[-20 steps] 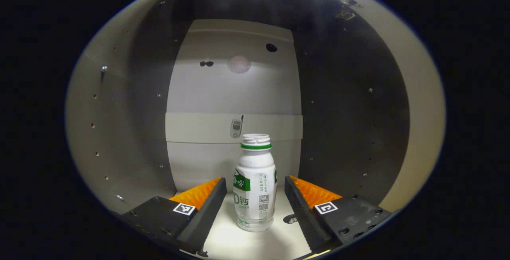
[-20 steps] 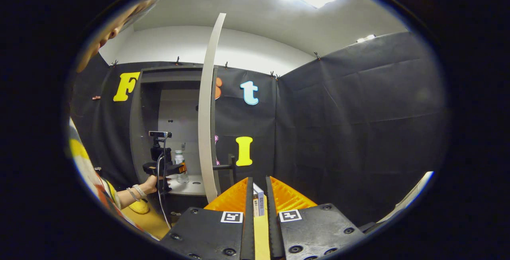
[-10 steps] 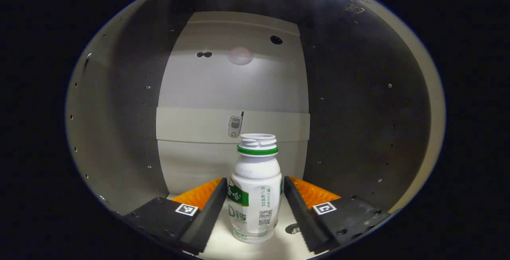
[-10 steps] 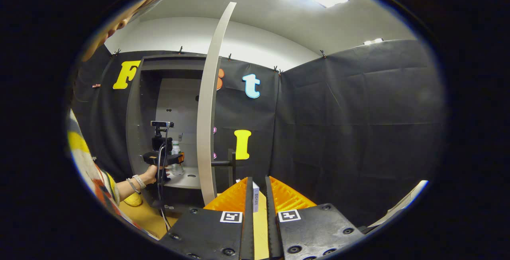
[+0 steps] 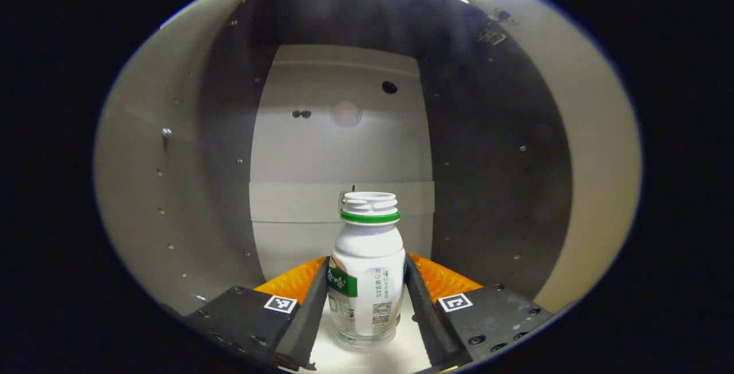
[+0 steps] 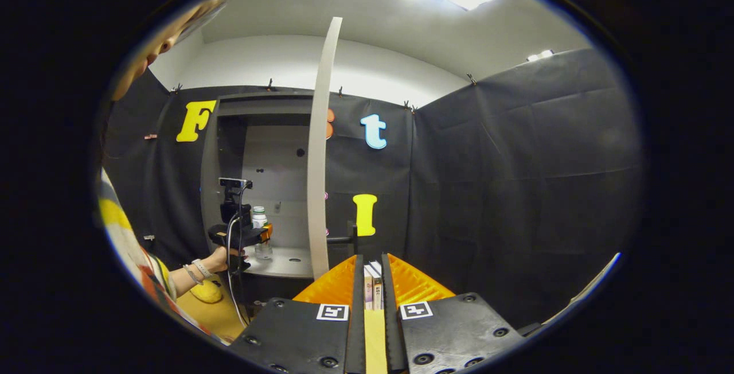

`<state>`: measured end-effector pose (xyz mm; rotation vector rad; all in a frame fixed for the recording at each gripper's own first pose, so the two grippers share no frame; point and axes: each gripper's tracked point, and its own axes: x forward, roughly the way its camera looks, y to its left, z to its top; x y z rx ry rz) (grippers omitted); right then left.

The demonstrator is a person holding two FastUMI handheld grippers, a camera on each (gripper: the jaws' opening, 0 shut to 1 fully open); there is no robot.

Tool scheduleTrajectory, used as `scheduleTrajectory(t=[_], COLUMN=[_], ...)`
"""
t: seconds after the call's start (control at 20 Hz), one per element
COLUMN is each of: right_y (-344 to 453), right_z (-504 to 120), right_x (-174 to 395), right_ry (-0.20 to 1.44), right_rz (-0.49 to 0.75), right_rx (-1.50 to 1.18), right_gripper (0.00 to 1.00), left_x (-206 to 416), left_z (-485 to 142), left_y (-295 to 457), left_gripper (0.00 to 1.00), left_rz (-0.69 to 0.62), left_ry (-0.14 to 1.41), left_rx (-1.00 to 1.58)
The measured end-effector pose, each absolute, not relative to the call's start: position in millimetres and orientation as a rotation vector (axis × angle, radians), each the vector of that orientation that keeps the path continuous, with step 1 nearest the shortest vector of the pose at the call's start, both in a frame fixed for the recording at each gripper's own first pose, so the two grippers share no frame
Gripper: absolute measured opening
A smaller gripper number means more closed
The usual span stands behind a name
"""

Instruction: Open the cabinet door with the right hand, grasp the bottle in the cabinet with the left hand and place it on the coaster, then close the cabinet door with the right hand.

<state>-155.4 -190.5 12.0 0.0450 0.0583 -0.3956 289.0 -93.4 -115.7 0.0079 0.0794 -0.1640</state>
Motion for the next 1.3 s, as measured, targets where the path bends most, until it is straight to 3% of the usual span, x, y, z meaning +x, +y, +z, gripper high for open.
scheduleTrajectory(t=[0.25, 0.55, 1.05, 1.25, 1.3], right_y=[-153.9, -74.0, 28.1, 43.1, 47.3], right_z=[26.1, 21.3, -30.1, -41.9, -45.8], right_x=[-158.4, -128.6, -55.8, -22.8, -12.1], right_ry=[0.017, 0.033, 0.100, 0.080, 0.078], right_rz=[-0.309, -0.061, 0.243, 0.270, 0.271], right_rx=[0.019, 0.011, 0.013, 0.030, 0.041], right_gripper=[0.18, 0.16, 0.17, 0.18, 0.29], left_x=[211.8, 117.2, -4.1, -41.3, -48.3], left_z=[-84.3, -75.4, -124.9, -161.2, -173.0], left_y=[-74.7, -27.2, 54.1, 55.7, 59.0], left_gripper=[0.74, 0.75, 0.75, 0.75, 0.74], left_rz=[-0.210, -0.182, -0.035, -0.010, 0.014], left_ry=[0.064, 0.066, 0.128, 0.131, 0.134], left_rx=[-0.018, 0.016, 0.014, -0.012, 0.003])
